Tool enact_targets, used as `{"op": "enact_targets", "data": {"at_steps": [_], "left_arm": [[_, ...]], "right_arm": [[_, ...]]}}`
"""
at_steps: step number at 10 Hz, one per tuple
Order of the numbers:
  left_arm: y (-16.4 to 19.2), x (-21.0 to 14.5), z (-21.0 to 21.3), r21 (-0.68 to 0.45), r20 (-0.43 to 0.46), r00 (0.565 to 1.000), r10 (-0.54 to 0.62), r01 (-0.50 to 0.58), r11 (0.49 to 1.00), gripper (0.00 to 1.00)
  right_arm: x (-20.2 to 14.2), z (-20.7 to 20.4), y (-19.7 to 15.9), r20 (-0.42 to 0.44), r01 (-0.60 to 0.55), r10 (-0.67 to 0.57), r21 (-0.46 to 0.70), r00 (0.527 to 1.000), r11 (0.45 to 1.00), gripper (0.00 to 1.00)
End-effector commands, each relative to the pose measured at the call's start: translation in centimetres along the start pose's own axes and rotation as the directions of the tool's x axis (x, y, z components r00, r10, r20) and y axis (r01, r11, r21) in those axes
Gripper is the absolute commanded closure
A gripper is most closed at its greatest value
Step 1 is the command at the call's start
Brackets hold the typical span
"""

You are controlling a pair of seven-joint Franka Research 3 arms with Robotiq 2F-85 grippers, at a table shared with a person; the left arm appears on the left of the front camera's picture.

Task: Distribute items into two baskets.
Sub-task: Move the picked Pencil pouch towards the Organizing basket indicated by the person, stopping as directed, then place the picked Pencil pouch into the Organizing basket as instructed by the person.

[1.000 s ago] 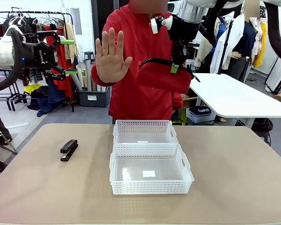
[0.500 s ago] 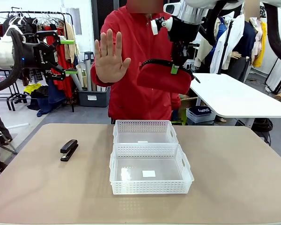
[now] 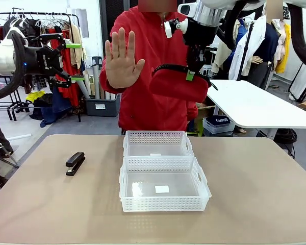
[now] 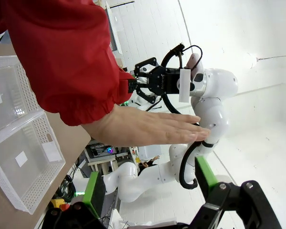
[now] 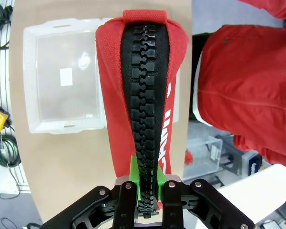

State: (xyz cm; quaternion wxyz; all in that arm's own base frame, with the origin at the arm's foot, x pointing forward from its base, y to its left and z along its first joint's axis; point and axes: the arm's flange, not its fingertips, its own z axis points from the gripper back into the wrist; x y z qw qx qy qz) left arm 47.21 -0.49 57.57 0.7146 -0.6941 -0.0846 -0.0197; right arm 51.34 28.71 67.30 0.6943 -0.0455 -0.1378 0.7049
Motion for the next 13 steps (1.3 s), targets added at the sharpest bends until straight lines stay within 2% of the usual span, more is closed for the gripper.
{"op": "enact_targets", "data": {"at_steps": [1,13], "left_arm": [[-0.13,0.01,0.0,0.0,0.0,1.0,-0.003,0.003,1.0,0.0],[-0.13,0.01,0.0,0.0,0.0,1.0,-0.003,0.003,1.0,0.0]], "right_arm": [[0.12,0.34,-0.06,0.002,0.002,-0.002,-0.006,1.0,1.0,1.0],[0.12,0.34,-0.06,0.002,0.002,-0.002,-0.006,1.0,1.0,1.0]]}}
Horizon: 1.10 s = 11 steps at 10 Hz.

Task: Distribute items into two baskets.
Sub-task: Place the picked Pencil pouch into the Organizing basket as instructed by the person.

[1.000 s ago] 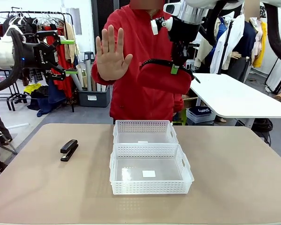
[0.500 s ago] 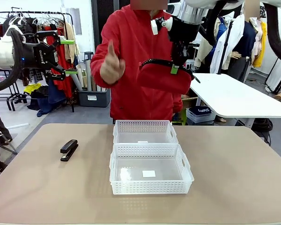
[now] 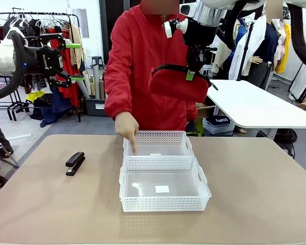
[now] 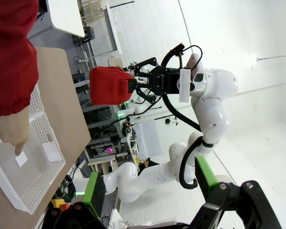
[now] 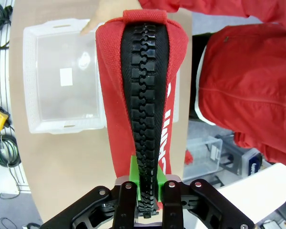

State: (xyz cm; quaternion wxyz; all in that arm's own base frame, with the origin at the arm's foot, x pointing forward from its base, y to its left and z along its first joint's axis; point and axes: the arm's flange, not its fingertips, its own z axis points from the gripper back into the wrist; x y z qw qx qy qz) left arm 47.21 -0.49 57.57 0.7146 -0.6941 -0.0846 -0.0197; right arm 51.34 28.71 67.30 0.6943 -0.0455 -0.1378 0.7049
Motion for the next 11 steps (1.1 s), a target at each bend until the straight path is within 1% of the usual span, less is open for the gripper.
{"op": "enact_targets", "data": {"at_steps": [1,11], "left_arm": [[-0.13,0.01,0.0,0.0,0.0,1.0,-0.003,0.003,1.0,0.0],[-0.13,0.01,0.0,0.0,0.0,1.0,-0.003,0.003,1.0,0.0]], "right_arm": [[0.12,0.34,-0.06,0.002,0.002,-0.002,-0.006,1.0,1.0,1.0],[0.12,0.34,-0.06,0.002,0.002,-0.002,-0.006,1.0,1.0,1.0]]}}
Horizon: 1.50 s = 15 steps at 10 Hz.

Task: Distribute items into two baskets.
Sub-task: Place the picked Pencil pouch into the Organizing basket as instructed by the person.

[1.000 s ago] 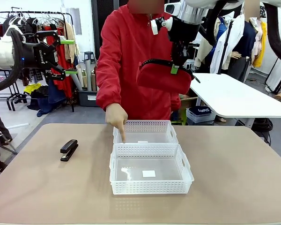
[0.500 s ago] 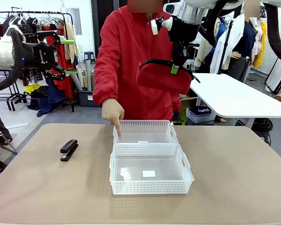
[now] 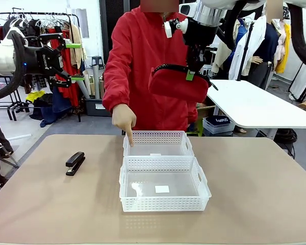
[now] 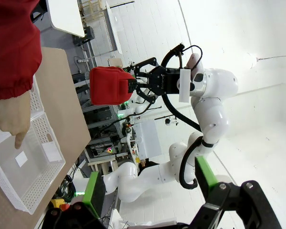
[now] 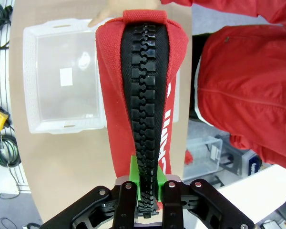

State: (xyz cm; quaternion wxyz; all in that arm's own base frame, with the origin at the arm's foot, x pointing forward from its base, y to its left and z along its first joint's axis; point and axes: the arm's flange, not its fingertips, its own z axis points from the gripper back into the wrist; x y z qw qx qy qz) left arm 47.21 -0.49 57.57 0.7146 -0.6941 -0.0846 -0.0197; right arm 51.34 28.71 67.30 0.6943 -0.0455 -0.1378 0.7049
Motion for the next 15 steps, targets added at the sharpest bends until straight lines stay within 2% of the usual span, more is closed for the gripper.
{"op": "enact_targets", "data": {"at_steps": [1,2,4,7,13,15], "left_arm": [[-0.1,0.0,0.0,0.0,0.0,1.0,-0.003,0.003,1.0,0.0],[-0.1,0.0,0.0,0.0,0.0,1.0,-0.003,0.003,1.0,0.0],[-0.1,0.0,0.0,0.0,0.0,1.0,-0.003,0.003,1.0,0.0],[-0.1,0.0,0.0,0.0,0.0,1.0,-0.003,0.003,1.0,0.0],[-0.1,0.0,0.0,0.0,0.0,1.0,-0.003,0.003,1.0,0.0],[-0.1,0.0,0.0,0.0,0.0,1.0,-0.003,0.003,1.0,0.0]], "right_arm": [[0.1,0.3,-0.1,0.002,0.002,-0.002,-0.006,1.0,1.0,1.0],[0.0,0.0,0.0,0.0,0.0,0.0,0.0,1.0,1.0,1.0],[0.7,0.0,2.4,0.001,-0.033,0.033,0.033,0.999,0.999,1.0],[1.2,-0.8,5.8,0.017,-0.134,0.133,0.072,0.991,0.988,1.0],[4.7,-6.6,11.2,0.056,-0.231,0.226,0.137,0.973,0.963,1.0],[5.5,-9.2,14.0,0.004,-0.259,0.264,0.217,0.964,0.941,1.0]]}}
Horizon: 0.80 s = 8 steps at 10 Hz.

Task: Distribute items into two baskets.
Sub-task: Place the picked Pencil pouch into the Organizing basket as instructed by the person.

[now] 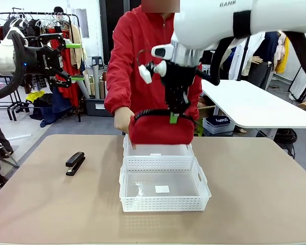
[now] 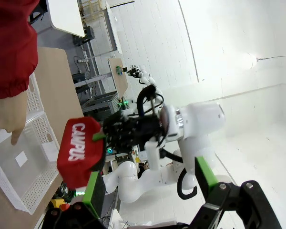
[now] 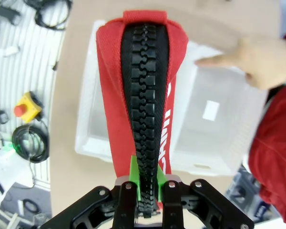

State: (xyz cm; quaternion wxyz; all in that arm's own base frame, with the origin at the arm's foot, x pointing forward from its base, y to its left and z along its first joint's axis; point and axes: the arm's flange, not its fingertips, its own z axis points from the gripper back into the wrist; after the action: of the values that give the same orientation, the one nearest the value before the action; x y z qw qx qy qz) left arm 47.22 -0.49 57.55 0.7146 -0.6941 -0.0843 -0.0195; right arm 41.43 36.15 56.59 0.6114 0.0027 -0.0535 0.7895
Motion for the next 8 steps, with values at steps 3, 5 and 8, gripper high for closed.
{"op": "enact_targets", "data": {"at_steps": [3,5,8], "left_arm": [[-0.2,0.0,0.0,0.0,0.0,1.0,-0.003,0.003,1.0,0.0],[-0.2,0.0,0.0,0.0,0.0,1.0,-0.003,0.003,1.0,0.0],[-0.2,0.0,0.0,0.0,0.0,1.0,-0.003,0.003,1.0,0.0]], "right_arm": [[-0.4,-4.1,3.3,-0.062,-0.024,0.029,0.066,0.998,0.997,1.0],[-0.7,-5.4,3.5,-0.078,0.002,0.005,0.089,0.997,0.996,1.0],[-0.4,-6.0,3.1,-0.071,-0.01,0.018,0.115,0.997,0.993,1.0]]}}
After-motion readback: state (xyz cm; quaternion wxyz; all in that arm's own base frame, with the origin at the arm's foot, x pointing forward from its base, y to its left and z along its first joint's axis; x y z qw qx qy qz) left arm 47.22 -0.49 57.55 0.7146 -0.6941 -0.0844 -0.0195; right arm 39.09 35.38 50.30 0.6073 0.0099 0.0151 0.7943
